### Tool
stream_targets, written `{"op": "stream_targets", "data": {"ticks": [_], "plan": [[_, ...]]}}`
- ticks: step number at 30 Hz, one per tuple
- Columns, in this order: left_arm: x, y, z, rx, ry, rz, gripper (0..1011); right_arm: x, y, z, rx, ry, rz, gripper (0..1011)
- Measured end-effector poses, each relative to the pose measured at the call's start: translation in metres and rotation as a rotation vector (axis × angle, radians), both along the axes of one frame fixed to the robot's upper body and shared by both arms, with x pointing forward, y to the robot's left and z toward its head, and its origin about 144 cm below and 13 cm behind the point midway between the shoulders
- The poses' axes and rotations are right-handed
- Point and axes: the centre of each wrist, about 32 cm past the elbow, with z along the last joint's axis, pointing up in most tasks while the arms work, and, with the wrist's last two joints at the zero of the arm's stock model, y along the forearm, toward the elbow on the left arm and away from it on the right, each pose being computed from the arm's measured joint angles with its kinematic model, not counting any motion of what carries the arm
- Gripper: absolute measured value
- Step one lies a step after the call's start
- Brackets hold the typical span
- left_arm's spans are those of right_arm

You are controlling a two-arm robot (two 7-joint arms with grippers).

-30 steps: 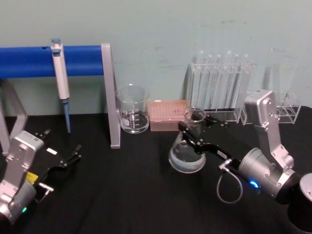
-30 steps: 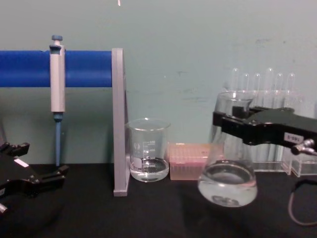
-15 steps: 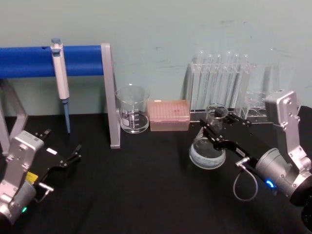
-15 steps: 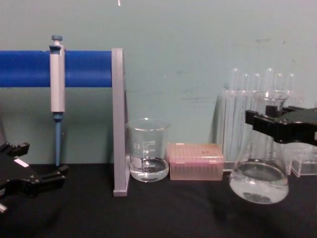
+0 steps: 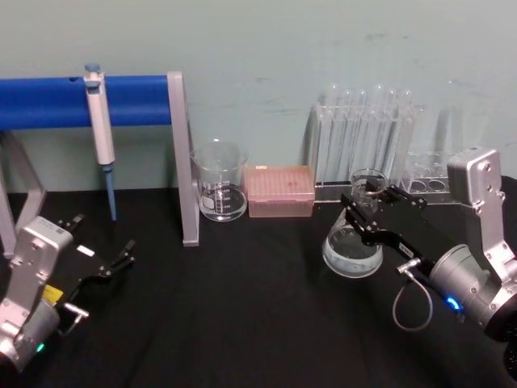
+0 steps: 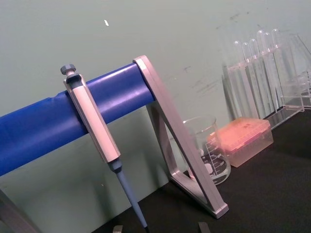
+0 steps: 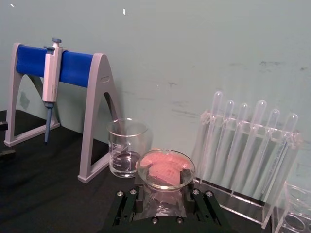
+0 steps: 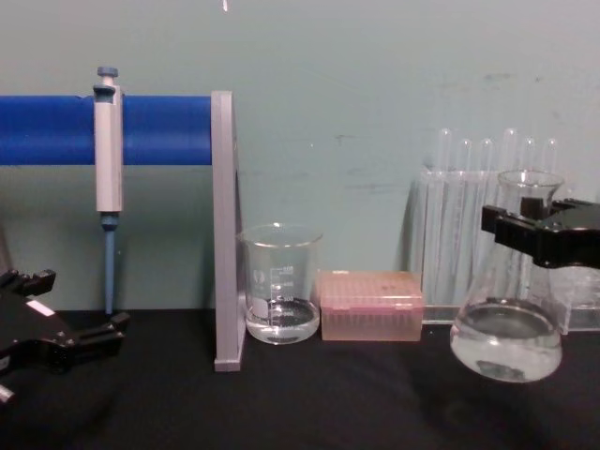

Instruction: Grasp the erlenmeyer flask with one hand, shake it three times, then place it back.

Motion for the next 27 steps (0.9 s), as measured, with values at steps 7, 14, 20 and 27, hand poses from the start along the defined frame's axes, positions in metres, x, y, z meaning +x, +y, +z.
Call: {"op": "stream_targets", "data": {"ticks": [7, 14, 20, 27], "plan": [[0.0, 0.0, 0.0, 0.0, 0.0, 0.0, 1001, 0.003, 0.004, 0.0, 0.0, 0.002, 0.024, 457], [0.0, 0.0, 0.0, 0.0, 0.0, 0.0, 1001, 0.005, 0.011, 0.0, 0.0, 0.004, 0.068, 457], [0.0, 0.0, 0.0, 0.0, 0.0, 0.0, 1001, 0.006, 0.019, 0.001, 0.002, 0.006, 0.112, 457], [0.0, 0.0, 0.0, 0.0, 0.0, 0.0, 1001, 0.007, 0.025, 0.001, 0.007, 0.01, 0.161, 457]]}}
